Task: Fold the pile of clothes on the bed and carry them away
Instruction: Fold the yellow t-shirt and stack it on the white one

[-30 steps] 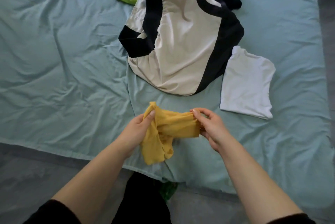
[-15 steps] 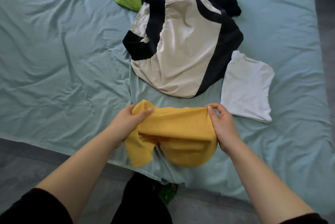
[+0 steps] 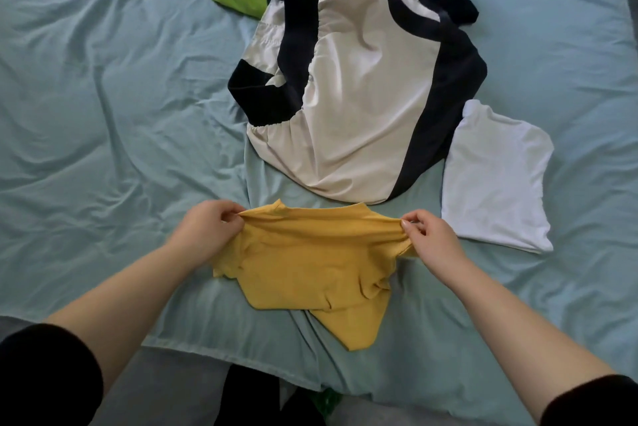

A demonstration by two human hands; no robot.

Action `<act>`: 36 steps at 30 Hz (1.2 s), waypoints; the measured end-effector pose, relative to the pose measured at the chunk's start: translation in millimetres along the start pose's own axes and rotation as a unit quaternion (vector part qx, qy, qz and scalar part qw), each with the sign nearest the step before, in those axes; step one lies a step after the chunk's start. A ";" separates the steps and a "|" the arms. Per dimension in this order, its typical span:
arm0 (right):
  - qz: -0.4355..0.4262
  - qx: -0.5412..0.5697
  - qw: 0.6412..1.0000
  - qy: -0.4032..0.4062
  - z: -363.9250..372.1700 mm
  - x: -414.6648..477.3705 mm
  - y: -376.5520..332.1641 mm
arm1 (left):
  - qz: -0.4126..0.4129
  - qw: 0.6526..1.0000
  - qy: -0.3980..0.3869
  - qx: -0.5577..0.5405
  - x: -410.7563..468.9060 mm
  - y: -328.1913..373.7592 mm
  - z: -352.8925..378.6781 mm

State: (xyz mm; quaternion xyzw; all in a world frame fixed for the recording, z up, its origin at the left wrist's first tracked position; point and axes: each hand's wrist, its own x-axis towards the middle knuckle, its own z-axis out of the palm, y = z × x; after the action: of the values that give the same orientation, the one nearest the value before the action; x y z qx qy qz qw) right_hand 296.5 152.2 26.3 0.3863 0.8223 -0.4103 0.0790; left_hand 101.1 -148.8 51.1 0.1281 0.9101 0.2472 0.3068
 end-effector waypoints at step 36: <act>0.358 0.203 0.911 0.007 137.7 -83.7 17.4 | -0.198 0.957 -0.046 -0.208 -24.7 18.4 144.8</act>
State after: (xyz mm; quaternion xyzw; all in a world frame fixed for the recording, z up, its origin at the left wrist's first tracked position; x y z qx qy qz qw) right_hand 340.7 9.5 -36.7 0.6651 0.5283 -0.5102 0.1348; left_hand 211.9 -89.0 -26.8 -0.1102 0.8308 0.3590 0.4108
